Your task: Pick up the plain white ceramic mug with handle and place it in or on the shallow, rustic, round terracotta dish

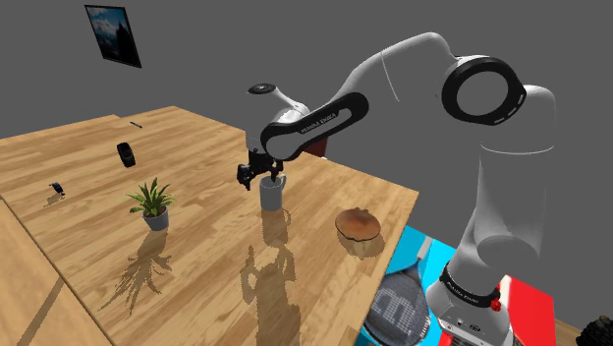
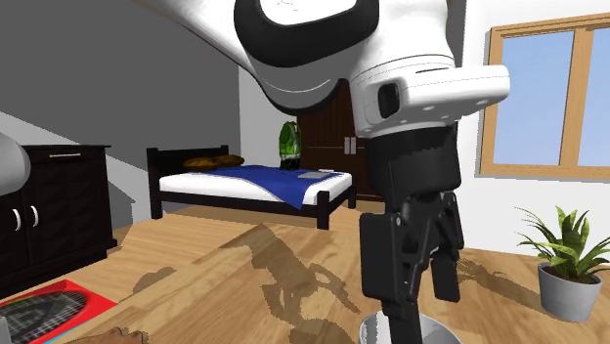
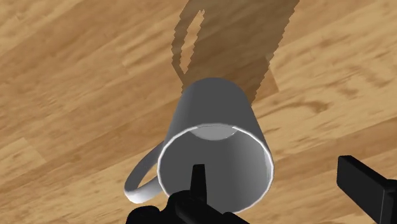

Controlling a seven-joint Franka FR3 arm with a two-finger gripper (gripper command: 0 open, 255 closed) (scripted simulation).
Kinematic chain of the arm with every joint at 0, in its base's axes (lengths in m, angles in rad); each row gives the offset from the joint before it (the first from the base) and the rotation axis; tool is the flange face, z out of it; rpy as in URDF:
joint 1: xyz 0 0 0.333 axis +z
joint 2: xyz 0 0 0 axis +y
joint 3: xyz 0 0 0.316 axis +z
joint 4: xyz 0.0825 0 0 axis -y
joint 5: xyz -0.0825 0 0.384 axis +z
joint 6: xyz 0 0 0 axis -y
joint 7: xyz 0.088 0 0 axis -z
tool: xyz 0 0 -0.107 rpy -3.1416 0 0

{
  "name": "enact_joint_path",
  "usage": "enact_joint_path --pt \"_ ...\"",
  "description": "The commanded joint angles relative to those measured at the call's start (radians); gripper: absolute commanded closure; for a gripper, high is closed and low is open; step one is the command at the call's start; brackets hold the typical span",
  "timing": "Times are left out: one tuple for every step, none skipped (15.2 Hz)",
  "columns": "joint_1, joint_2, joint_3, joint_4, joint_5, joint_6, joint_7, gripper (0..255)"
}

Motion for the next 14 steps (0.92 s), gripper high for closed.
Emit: enact_joint_path --pt "-0.001 0.013 -0.004 -0.009 -0.007 0.022 0.003 0" --pt "-0.001 0.026 -0.006 -0.011 -0.012 0.038 0.007 0" --pt "-0.001 0.026 -0.006 -0.012 -0.012 0.038 0.007 0" --pt "-0.001 0.026 -0.006 -0.011 -0.012 0.038 0.007 0" --pt "-0.001 0.026 -0.006 -0.011 -0.012 0.038 0.007 0" --pt "-0.001 0.026 -0.006 -0.011 -0.012 0.038 0.007 0" --pt "-0.001 0.026 -0.006 -0.011 -0.012 0.038 0.007 0" --pt "-0.001 0.026 -0.006 -0.011 -0.012 0.038 0.007 0" --pt "-0.001 0.026 -0.006 -0.011 -0.012 0.038 0.007 0" --pt "-0.001 0.026 -0.006 -0.011 -0.012 0.038 0.007 0" --pt "-0.001 0.026 -0.006 -0.011 -0.012 0.038 0.007 255" --pt "-0.001 0.026 -0.006 -0.011 -0.012 0.038 0.007 255" --pt "-0.001 0.026 -0.006 -0.011 -0.012 0.038 0.007 255" --pt "-0.001 0.026 -0.006 -0.011 -0.012 0.038 0.007 255"
